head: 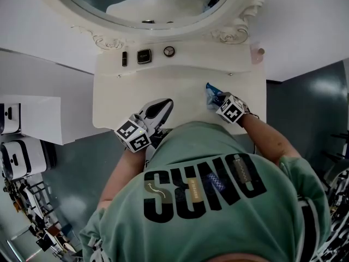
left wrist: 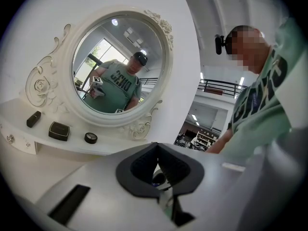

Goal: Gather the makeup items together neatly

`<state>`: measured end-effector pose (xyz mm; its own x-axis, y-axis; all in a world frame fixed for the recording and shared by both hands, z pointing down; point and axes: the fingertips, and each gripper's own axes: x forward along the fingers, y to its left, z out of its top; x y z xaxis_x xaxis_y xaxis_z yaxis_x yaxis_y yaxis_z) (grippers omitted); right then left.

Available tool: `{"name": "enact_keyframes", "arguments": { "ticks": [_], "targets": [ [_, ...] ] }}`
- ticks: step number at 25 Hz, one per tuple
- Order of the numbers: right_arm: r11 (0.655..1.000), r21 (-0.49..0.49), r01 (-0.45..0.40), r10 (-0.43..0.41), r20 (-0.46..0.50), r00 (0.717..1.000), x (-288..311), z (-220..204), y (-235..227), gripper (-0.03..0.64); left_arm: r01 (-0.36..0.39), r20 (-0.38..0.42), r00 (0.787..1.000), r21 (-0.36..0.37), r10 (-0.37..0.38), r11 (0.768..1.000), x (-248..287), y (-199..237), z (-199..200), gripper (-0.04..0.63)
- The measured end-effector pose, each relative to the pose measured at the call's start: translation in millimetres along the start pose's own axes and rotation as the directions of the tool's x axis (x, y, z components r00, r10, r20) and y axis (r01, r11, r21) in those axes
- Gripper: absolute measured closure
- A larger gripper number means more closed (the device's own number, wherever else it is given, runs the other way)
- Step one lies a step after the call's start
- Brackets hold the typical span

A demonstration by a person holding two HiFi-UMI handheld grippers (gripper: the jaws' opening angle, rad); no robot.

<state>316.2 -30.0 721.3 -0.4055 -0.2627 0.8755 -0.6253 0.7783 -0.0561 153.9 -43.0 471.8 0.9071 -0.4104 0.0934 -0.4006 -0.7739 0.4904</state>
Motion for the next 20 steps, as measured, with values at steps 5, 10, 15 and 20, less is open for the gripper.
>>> {"name": "enact_keyframes", "arguments": {
  "ticks": [5, 10, 15, 20],
  "targets": [
    [0.997, 0.076, -0.034, 0.030, 0.054, 0.998, -14.3, 8.8, 5.9, 0.543, -0.008, 0.016, 1.000, 0.019, 0.007, 1.000, 0.0, -2.4, 4.2, 0.586],
    [0.998, 0.062, 0.033, -0.045, 0.202, 0.978, -59.3, 77.2, -28.8, 0.543, -0.005, 0.046, 0.999, 0.030, 0.003, 1.000, -8.5, 5.6, 9.3, 0.586],
    [0.988, 0.039, 0.147, -0.152, 0.239, 0.959, -76.9, 157.4, -82.5, 0.540, 0.005, 0.084, 0.996, 0.027, -0.007, 1.000, -22.9, 19.9, 22.0, 0.586],
    [0.978, -0.014, 0.208, -0.205, 0.110, 0.973, -42.2, 189.1, -109.3, 0.514, -0.008, 0.105, 0.994, 0.022, 0.005, 1.000, -63.1, 53.2, 36.5, 0.586]
  ]
}}
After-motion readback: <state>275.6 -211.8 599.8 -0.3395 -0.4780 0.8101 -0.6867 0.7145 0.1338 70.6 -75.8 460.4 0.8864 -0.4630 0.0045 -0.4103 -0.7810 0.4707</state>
